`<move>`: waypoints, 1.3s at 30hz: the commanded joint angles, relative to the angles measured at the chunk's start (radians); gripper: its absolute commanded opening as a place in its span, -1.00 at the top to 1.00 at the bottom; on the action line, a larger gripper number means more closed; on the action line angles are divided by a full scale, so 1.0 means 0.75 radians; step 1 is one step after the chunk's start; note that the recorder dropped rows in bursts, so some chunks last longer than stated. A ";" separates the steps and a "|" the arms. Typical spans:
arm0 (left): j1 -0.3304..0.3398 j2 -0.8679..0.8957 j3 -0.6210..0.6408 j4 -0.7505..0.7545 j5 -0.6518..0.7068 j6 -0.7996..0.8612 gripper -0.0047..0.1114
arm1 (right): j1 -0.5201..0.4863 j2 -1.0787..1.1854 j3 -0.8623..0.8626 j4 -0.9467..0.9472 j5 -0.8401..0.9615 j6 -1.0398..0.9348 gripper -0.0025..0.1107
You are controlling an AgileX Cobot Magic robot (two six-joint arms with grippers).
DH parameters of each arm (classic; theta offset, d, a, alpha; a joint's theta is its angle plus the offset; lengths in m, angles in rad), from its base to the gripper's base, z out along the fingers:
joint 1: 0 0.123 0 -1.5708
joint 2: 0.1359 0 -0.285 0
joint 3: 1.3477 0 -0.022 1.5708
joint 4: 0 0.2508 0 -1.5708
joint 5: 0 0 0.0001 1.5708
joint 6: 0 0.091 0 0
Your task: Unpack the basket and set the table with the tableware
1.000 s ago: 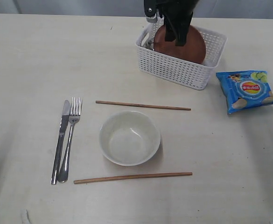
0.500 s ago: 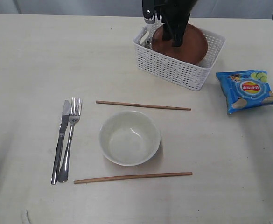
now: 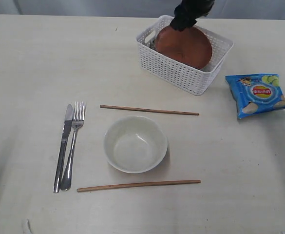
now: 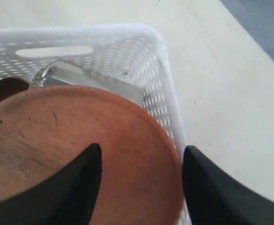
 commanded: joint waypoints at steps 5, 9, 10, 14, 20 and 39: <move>0.003 -0.004 0.003 -0.002 -0.006 -0.001 0.92 | -0.369 -0.008 0.000 0.607 0.437 0.133 0.07; 0.003 -0.004 0.003 -0.002 -0.006 -0.001 0.92 | -0.388 0.004 0.003 0.602 0.437 0.173 0.07; 0.003 -0.004 0.003 -0.002 -0.006 -0.001 0.92 | -0.382 0.006 0.011 0.602 0.437 0.198 0.07; 0.003 -0.004 0.003 -0.002 -0.006 -0.001 0.92 | -0.361 0.022 0.039 0.593 0.437 0.223 0.07; 0.003 -0.004 0.003 -0.002 -0.006 -0.001 0.92 | -0.349 0.037 0.089 0.518 0.437 0.235 0.07; 0.003 -0.004 0.003 -0.002 -0.006 -0.001 0.92 | -0.231 0.039 0.123 0.327 0.214 0.410 0.07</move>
